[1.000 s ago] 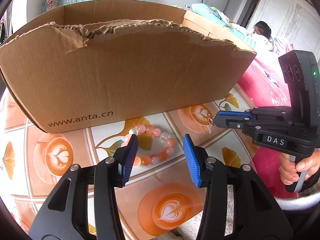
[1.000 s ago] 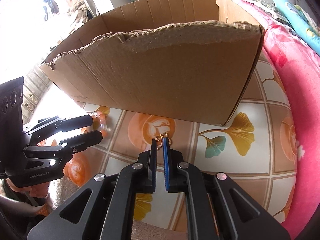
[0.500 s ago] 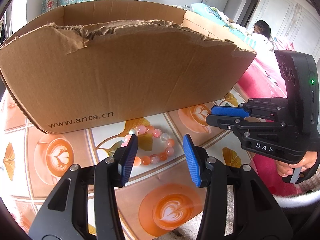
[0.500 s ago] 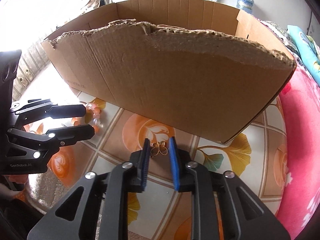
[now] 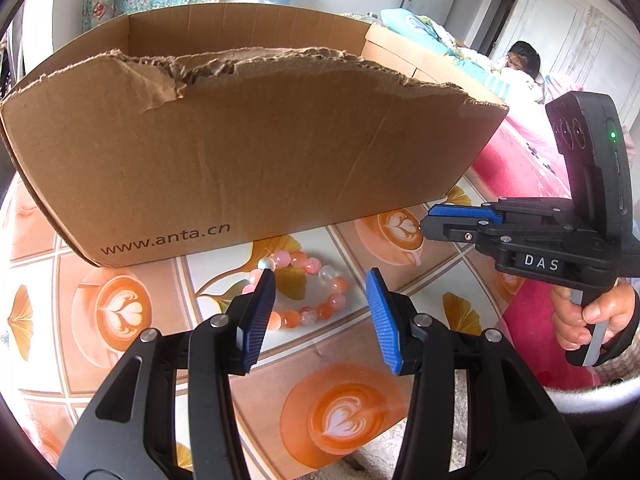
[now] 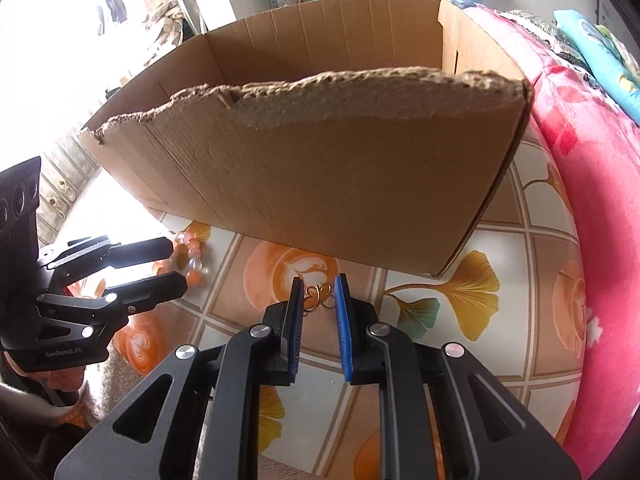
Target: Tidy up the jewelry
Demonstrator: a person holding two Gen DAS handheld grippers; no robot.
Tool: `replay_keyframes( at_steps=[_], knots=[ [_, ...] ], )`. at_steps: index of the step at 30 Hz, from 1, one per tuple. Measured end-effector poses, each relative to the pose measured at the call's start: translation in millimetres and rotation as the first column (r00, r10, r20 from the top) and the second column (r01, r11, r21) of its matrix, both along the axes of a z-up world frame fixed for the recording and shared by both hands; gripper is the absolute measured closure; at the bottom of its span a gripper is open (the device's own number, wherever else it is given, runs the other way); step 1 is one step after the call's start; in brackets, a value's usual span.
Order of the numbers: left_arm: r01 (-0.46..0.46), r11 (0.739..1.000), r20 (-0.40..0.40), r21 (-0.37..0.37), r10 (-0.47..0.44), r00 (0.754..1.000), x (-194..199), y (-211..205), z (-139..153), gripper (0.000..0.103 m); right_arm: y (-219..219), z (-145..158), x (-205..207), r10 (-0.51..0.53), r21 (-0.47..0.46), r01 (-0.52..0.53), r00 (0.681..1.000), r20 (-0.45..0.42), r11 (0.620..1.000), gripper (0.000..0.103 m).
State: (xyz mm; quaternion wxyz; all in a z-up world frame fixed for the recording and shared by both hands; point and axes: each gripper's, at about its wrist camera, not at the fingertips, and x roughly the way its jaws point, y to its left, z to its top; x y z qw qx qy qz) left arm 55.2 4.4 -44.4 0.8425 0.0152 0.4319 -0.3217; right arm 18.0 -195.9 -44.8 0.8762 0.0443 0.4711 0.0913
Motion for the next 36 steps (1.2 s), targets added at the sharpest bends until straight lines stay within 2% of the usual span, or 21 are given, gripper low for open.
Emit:
replay_keyframes(
  at_steps=[6,11,14,16,23,26,36],
  knots=[
    [0.047,0.999,0.028,0.019,-0.047,0.999,-7.7,-7.0,3.3,0.058,-8.3,0.2,-2.9,-0.027,0.047,0.027,1.0,0.006,0.999,0.087],
    [0.042,0.984,0.081,0.17,-0.057,0.995,-12.6,-26.7,3.0,0.059,-11.2,-1.6,-2.8,-0.029,0.064,0.029,1.0,0.0,0.998,0.087],
    [0.045,0.963,0.096,0.266,-0.074,0.993,-14.9,-36.6,-0.5,0.072,-15.4,-0.2,-0.8,-0.03,0.072,0.03,1.0,-0.001,0.997,0.087],
    [0.049,0.956,0.102,0.289,-0.081,0.991,-16.3,-40.8,0.5,0.075,-16.5,-0.9,-0.9,-0.032,0.075,0.032,0.999,0.0,0.997,0.087],
    [0.051,0.947,0.076,0.319,-0.079,0.994,-15.7,-50.2,4.3,0.091,-22.8,-1.4,-2.1,-0.032,0.09,0.031,0.999,0.001,0.995,0.087],
    [0.051,0.944,0.074,0.325,-0.079,0.994,-16.8,-51.6,6.2,0.094,-24.7,-0.2,-1.6,-0.028,0.095,0.028,1.0,0.002,0.995,0.087],
    [0.047,0.944,0.072,0.327,-0.075,0.995,-15.2,-56.2,4.1,0.094,-29.3,2.2,-2.8,-0.023,0.105,0.022,1.0,0.007,0.994,0.087]
  ],
)
